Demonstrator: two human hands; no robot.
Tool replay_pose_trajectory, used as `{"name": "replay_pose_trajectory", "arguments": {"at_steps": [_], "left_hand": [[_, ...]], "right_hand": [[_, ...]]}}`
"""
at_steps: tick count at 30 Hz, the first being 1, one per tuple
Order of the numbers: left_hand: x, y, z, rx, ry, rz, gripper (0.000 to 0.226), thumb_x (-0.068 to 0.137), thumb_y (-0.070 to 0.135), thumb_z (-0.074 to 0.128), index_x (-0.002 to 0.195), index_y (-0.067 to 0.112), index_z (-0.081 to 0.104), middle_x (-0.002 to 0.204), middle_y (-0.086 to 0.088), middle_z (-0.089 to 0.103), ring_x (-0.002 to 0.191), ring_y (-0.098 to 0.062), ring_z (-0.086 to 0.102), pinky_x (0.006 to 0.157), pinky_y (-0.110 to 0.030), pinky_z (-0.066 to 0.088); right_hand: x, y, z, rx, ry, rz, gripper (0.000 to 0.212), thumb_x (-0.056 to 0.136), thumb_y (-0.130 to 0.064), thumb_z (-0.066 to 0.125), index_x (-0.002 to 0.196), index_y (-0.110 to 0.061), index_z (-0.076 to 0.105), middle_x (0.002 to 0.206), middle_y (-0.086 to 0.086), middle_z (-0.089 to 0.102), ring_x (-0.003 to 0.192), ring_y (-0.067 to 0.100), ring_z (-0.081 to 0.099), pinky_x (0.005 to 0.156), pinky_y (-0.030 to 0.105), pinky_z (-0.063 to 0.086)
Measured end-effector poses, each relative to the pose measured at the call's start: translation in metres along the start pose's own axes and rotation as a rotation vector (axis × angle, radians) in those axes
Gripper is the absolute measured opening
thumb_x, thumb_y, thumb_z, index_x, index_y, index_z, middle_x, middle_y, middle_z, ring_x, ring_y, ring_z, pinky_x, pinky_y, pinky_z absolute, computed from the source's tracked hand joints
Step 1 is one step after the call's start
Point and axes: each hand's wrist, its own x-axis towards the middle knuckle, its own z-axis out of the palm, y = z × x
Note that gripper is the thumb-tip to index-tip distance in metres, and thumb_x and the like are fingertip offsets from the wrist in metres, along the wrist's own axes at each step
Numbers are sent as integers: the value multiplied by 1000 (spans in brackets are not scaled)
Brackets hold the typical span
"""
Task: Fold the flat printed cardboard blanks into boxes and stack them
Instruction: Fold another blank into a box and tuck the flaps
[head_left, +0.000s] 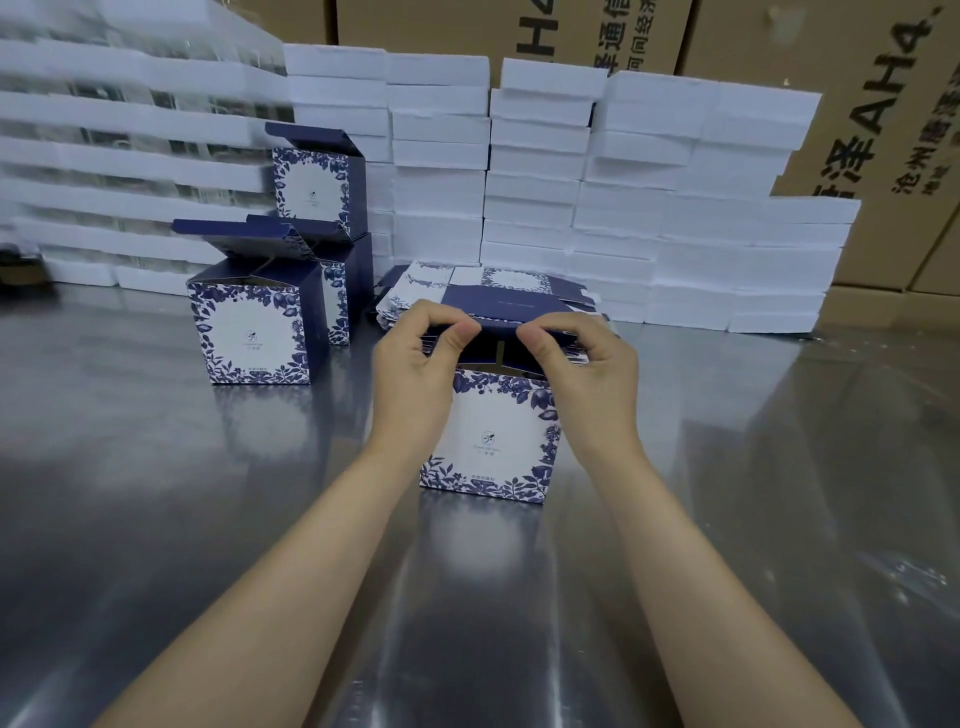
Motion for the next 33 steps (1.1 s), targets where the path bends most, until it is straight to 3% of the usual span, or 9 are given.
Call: {"name": "replay_pose_trajectory", "arguments": {"at_steps": [2, 4, 6, 12, 15, 22, 26, 29, 33], "left_hand": [[0, -1, 0, 26, 6, 39, 18, 91, 16, 66, 81, 31, 64, 80, 20, 65, 81, -3, 60, 74, -24, 46], [-2, -1, 1, 39, 12, 50, 19, 91, 15, 66, 81, 31, 64, 80, 18, 64, 82, -6, 59, 72, -29, 46], [-2, 2, 3, 44, 5, 57, 19, 91, 14, 65, 82, 30, 65, 83, 15, 64, 84, -9, 59, 73, -33, 47], [-6, 3, 7, 429, -63, 392, 10, 90, 18, 66, 92, 13, 74, 95, 5, 69, 93, -17, 61, 89, -45, 43], [-7, 4, 6, 491, -14, 416, 6, 87, 18, 70, 85, 15, 74, 83, 6, 70, 85, -19, 62, 87, -45, 42], [-9, 7, 11, 485, 16, 393, 8, 86, 12, 71, 80, 16, 73, 75, 8, 66, 77, -15, 56, 89, -46, 41], [-5, 4, 5, 194, 66, 233, 10, 82, 15, 74, 91, 18, 75, 88, 11, 68, 88, 0, 56, 83, -35, 48], [0, 1, -1, 96, 108, 93, 26, 84, 17, 73, 107, 28, 66, 109, 11, 63, 109, -6, 58, 97, -23, 45], [8, -9, -10, 97, 185, 46, 4, 92, 25, 64, 92, 25, 69, 103, 7, 65, 106, -13, 59, 94, -22, 44]], "right_hand": [[0, 0, 0, -182, 23, -191, 9, 82, -22, 73, 82, -31, 72, 85, -22, 66, 93, 9, 59, 87, 37, 43], [-1, 4, 3, -353, 53, -387, 6, 82, -18, 75, 88, -19, 76, 88, -10, 68, 88, 17, 60, 82, 41, 42], [-1, 8, 7, -422, 60, -442, 6, 82, -14, 73, 87, -13, 76, 85, -1, 68, 84, 22, 60, 78, 40, 39], [-4, 13, 8, -450, 140, -421, 7, 82, -10, 71, 81, -16, 75, 80, -3, 66, 81, 19, 57, 75, 39, 37], [-5, 14, 8, -337, 99, -390, 6, 81, -8, 75, 85, -11, 76, 81, -1, 67, 82, 24, 58, 78, 24, 40], [-10, 18, 7, 20, 119, -123, 19, 78, -3, 76, 95, -9, 70, 99, 3, 64, 93, 16, 64, 76, 22, 51], [-6, 20, -1, 109, 128, -57, 14, 87, -2, 65, 98, -9, 69, 104, 8, 65, 101, 10, 62, 82, 15, 47], [-2, 21, -6, 100, 113, -32, 13, 87, -2, 63, 89, -14, 67, 97, 2, 65, 95, 12, 62, 80, 18, 46], [-1, 19, -5, 115, 16, -6, 13, 88, -3, 61, 86, -15, 64, 93, -5, 65, 90, 11, 61, 79, 22, 46]]}}
